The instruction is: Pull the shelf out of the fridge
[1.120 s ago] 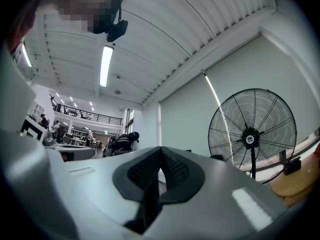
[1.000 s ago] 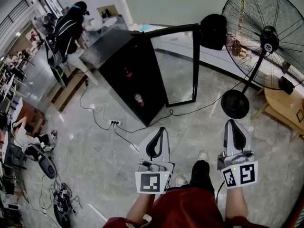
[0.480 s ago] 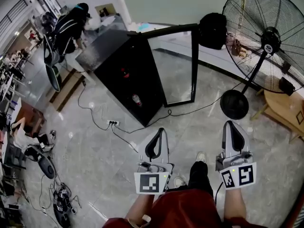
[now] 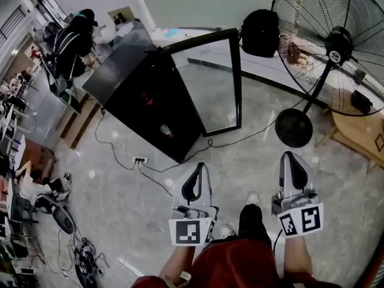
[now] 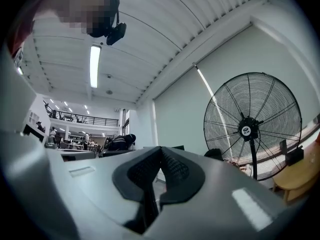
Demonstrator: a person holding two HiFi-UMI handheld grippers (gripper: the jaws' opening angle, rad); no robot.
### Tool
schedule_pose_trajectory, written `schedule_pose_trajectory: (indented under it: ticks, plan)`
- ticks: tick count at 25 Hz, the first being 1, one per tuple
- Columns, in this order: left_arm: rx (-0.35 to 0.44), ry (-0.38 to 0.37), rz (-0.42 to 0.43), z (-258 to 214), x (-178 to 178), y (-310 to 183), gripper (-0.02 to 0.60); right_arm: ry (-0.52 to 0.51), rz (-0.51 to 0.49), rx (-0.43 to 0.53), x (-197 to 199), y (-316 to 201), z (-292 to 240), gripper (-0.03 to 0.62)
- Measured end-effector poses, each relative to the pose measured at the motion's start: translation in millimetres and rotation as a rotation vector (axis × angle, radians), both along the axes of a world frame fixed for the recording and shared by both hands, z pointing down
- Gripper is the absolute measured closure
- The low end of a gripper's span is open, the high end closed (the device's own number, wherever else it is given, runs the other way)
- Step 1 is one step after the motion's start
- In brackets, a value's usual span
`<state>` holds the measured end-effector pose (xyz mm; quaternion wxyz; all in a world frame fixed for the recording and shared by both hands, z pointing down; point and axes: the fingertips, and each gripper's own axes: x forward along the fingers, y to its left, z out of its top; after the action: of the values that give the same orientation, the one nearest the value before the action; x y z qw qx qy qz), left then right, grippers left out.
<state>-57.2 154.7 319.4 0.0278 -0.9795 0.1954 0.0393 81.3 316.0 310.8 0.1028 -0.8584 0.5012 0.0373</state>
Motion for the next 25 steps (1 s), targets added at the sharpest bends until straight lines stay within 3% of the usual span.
schedule_pose_trajectory:
  ticks: [13, 25]
  plan:
    - [0.016, 0.001, -0.012, -3, 103, -23, 0.575, -0.012, -0.004, 0.003, 105, -26, 3, 0.595]
    - [0.036, 0.03, -0.073, -23, 184, -44, 0.575, 0.009, -0.085, 0.038, 195, -62, -12, 0.595]
